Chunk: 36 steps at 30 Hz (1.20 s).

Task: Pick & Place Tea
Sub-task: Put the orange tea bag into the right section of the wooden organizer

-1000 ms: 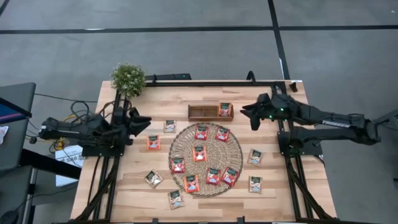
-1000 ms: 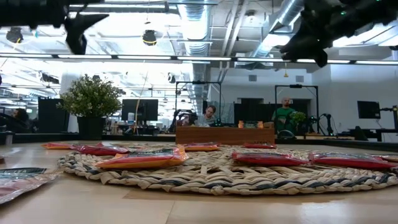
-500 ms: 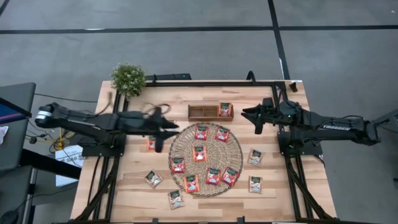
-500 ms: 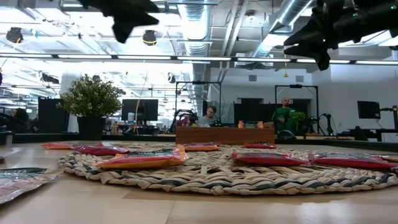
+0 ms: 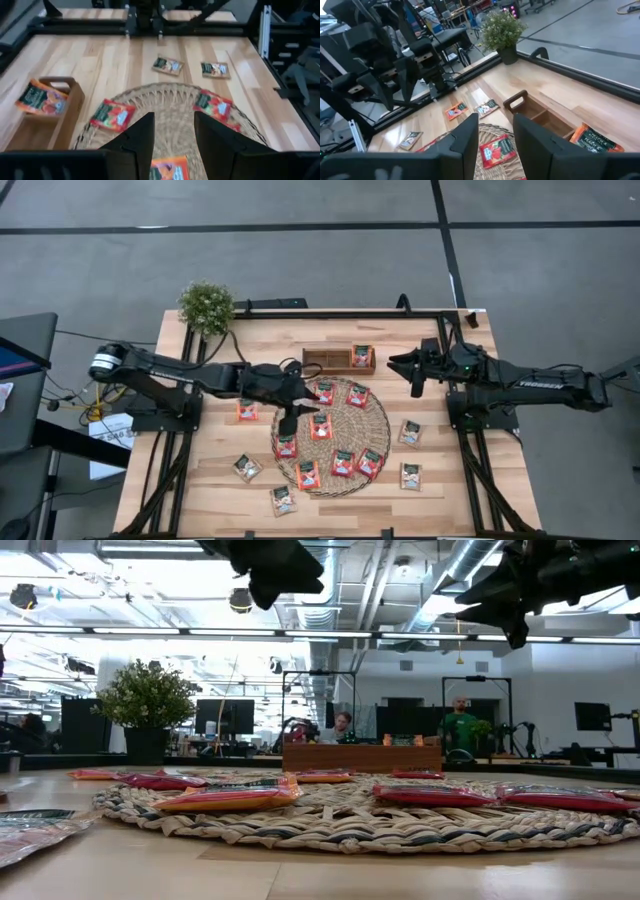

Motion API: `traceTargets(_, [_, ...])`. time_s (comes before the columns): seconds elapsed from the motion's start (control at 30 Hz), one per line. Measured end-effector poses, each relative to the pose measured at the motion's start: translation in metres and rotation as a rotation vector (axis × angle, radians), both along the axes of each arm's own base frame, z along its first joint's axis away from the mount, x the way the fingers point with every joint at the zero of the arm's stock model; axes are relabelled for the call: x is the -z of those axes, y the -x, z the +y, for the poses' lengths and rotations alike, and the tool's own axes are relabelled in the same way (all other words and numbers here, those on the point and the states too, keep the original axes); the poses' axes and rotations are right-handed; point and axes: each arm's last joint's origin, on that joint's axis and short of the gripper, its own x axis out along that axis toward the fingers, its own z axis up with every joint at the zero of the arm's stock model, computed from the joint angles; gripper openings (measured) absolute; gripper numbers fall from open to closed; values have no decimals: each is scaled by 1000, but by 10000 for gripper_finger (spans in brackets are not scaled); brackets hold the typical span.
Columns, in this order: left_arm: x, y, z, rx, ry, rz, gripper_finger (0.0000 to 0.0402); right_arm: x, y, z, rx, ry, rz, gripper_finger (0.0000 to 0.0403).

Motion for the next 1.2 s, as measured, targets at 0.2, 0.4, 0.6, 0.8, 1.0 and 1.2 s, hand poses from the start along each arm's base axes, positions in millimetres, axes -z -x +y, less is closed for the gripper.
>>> traceTargets(0.2, [10,-14,0,-53,43,-27,141,2,0,3,-100,9,20,113])
traceTargets(0.4, [31,-26,-6,-75,102,18,167,3,0,5,-184,7,32,113])
traceTargets(0.6, [53,-36,-12,-95,155,85,199,3,0,6,-213,10,32,113])
traceTargets(0.8, [67,-35,-13,-141,218,175,221,3,0,6,-218,25,34,113])
traceTargets(1.0, [70,-34,-4,-190,356,229,223,3,0,6,-220,31,35,113])
traceTargets(1.2, [70,-34,6,-144,515,273,223,3,0,6,-220,31,35,113])
